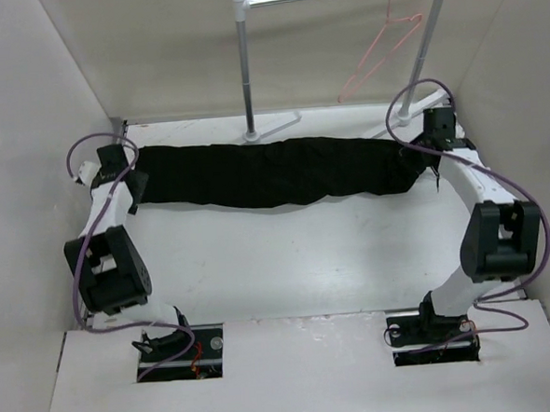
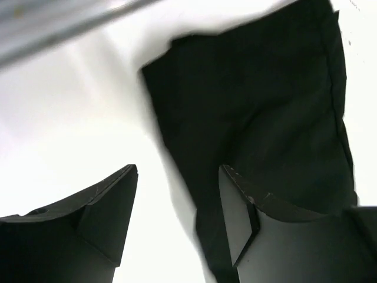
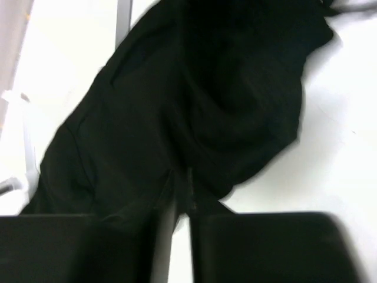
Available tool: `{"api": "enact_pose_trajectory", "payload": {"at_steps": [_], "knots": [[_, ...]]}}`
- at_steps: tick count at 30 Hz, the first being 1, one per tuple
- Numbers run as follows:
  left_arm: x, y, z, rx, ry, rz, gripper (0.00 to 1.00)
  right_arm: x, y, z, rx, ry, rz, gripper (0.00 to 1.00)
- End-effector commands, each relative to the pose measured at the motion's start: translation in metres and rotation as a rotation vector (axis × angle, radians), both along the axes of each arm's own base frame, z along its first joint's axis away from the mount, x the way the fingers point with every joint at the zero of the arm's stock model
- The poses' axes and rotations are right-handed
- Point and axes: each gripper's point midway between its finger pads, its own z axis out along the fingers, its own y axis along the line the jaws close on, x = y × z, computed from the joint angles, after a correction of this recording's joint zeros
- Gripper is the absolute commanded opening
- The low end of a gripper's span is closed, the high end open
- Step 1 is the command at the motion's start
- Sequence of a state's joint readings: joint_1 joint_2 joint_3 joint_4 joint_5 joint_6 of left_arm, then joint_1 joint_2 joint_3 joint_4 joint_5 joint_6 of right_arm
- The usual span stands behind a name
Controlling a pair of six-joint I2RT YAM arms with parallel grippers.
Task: Place the trousers on the hanger
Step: Fold the trousers at the center of the board.
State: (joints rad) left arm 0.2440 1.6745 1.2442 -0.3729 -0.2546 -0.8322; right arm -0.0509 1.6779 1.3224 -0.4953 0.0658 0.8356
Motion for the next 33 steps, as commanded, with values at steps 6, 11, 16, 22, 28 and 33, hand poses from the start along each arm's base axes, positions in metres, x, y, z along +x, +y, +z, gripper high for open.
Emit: {"api": "enact_pose_trajectory", "payload": {"at_steps": [6, 11, 16, 22, 28, 33], "knots": [[-0.016, -0.035, -0.030, -0.292, -0.221, 0.064, 0.59, -0.018, -0.019, -0.002, 0.129, -0.127, -0.106, 0.24], [-0.007, -0.028, -0.041, -0.295, -0.242, 0.103, 0.59, -0.027, -0.029, -0.017, 0.139, -0.106, -0.136, 0.49], [0.016, -0.015, -0.052, -0.298, -0.278, 0.129, 0.59, -0.037, -0.055, -0.045, 0.160, -0.068, -0.214, 0.57], [0.033, -0.011, -0.070, -0.313, -0.258, 0.149, 0.57, -0.026, -0.066, -0.066, 0.181, -0.023, -0.232, 0.63], [0.044, -0.004, -0.076, -0.302, -0.251, 0.160, 0.36, -0.005, -0.067, -0.084, 0.197, 0.021, -0.227, 0.58], [0.054, 0.001, -0.073, -0.296, -0.256, 0.157, 0.10, 0.014, -0.064, -0.088, 0.216, 0.029, -0.227, 0.24]]}}
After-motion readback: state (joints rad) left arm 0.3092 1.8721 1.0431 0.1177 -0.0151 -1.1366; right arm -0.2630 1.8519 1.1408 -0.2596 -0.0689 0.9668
